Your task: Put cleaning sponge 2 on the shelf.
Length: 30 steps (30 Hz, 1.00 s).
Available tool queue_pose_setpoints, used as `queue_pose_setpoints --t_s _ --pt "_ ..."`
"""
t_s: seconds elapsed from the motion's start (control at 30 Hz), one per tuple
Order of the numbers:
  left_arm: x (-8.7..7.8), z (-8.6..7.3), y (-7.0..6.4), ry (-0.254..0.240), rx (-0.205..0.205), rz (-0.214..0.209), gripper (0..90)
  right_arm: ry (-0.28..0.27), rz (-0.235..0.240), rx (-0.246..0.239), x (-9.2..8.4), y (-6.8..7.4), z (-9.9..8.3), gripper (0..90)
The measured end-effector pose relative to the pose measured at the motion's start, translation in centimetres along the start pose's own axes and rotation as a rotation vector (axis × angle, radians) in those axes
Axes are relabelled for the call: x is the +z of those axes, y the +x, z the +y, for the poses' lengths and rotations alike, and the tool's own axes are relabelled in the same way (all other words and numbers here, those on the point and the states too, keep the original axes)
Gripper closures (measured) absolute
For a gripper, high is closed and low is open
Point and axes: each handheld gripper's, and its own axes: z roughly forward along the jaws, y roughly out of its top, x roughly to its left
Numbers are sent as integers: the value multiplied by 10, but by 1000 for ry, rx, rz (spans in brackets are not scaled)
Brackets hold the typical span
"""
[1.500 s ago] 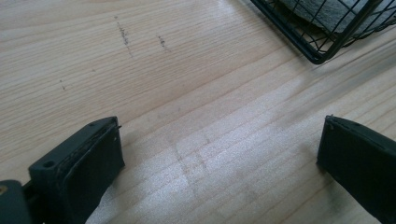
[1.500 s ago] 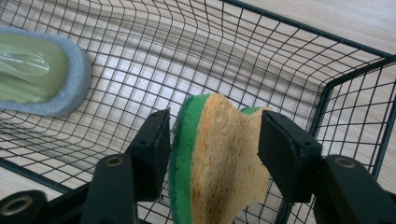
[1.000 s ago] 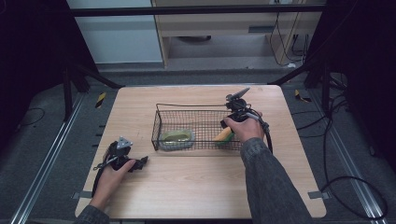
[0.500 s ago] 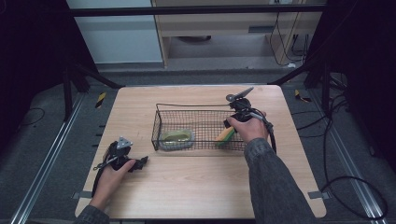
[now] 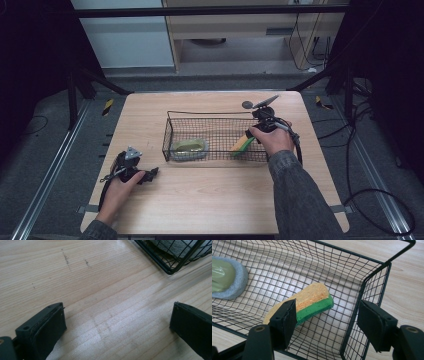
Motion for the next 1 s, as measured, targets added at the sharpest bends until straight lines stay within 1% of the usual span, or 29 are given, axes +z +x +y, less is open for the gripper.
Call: queue_pose_setpoints --t_s 0.1,0.2,0.27,0.33,0.43,0.53,0.57,0.7,0.83,0.97,1.0 --pt "0 0 0 0 -1 -1 0 -6 -1 -5 0 -2 -2 307" --pt "0 0 0 0 -1 -1 0 -28 -6 -7 -3 -5 -4 287" --pt "0 0 0 0 -1 0 0 -43 -14 -19 -4 -7 -5 254" --pt "0 0 0 0 0 0 0 -55 -23 -21 -6 -10 -6 222" --pt "0 0 0 -1 1 0 0 -98 -32 -31 -10 -15 -8 144" --pt "0 0 0 1 4 0 0 -128 -34 -36 -13 -21 -11 85" --pt "0 0 0 1 4 0 0 -131 -34 -36 -13 -23 -12 70" --pt "0 0 0 1 5 0 0 -152 -38 -35 -15 -31 -18 64" --pt "0 0 0 2 5 1 0 -179 -38 -19 -19 -42 -25 66" --pt "0 0 0 2 5 1 0 -198 -57 9 -22 -55 -33 79" --pt "0 0 0 2 5 1 0 -203 -69 20 -23 -59 -37 84"
